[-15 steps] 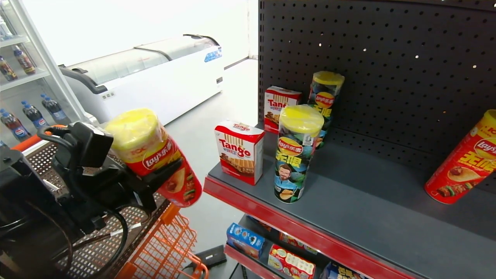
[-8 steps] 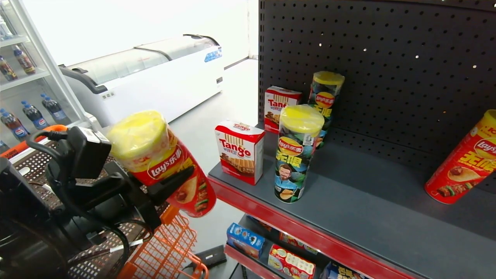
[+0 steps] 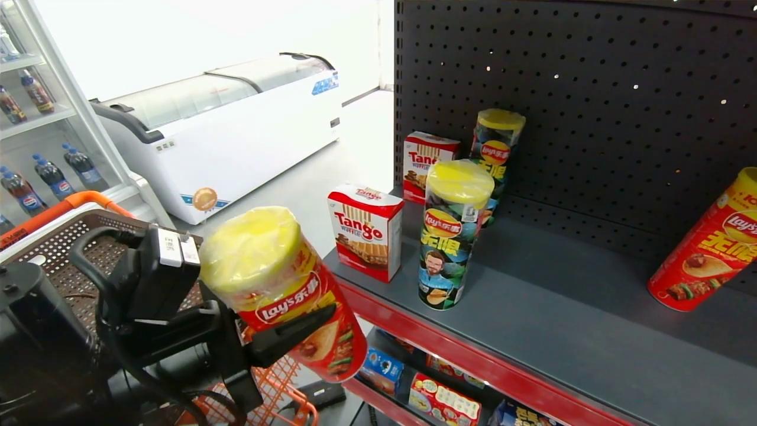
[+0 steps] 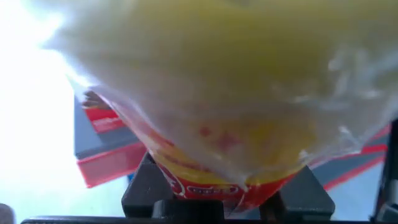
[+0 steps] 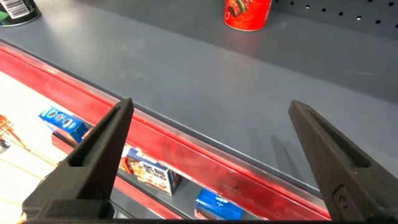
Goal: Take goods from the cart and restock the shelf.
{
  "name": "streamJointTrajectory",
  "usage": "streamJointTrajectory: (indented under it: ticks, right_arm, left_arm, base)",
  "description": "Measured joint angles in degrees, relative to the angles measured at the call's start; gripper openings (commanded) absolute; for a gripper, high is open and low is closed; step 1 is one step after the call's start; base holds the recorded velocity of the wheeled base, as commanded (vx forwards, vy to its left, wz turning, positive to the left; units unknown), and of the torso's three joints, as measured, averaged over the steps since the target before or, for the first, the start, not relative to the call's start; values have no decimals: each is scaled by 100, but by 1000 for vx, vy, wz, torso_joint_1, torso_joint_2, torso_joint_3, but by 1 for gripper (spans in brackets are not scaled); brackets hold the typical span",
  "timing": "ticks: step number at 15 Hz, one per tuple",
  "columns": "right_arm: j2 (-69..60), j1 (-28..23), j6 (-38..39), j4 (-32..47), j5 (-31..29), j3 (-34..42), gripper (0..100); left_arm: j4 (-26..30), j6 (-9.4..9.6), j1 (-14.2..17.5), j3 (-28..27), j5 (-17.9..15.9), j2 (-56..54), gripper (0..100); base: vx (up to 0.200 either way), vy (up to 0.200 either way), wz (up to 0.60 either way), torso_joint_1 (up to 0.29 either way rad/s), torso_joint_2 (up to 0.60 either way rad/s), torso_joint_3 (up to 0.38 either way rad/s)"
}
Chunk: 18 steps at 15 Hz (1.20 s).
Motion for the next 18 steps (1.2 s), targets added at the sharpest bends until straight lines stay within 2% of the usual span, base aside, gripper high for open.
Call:
streamJointTrajectory:
  ticks: [4, 9, 12, 14, 18]
  right_arm:
    - [0, 0, -5, 0, 4, 0, 100]
    - [0, 2, -5, 0, 4, 0, 100]
    - [0, 2, -2, 0, 4, 0, 100]
    - [0, -2, -5, -2, 6, 0, 100]
    - [0, 2, -5, 0, 4, 0, 100]
  left_arm:
    - [345, 5, -171, 20, -395, -94, 0]
    - [1033, 2, -466, -22, -466, -372, 0]
    - [1022, 5, -490, -41, -527, -444, 0]
    - [1007, 6, -501, -41, -753, -482, 0]
    - [1035, 2, -527, -122, -797, -535, 0]
  base:
    - [0, 0, 0, 0, 0, 0]
    - [0, 0, 0, 0, 0, 0]
    - [0, 0, -600, 4, 2, 2]
    - [0, 0, -600, -2, 2, 5]
    - [0, 0, -600, 7, 5, 4]
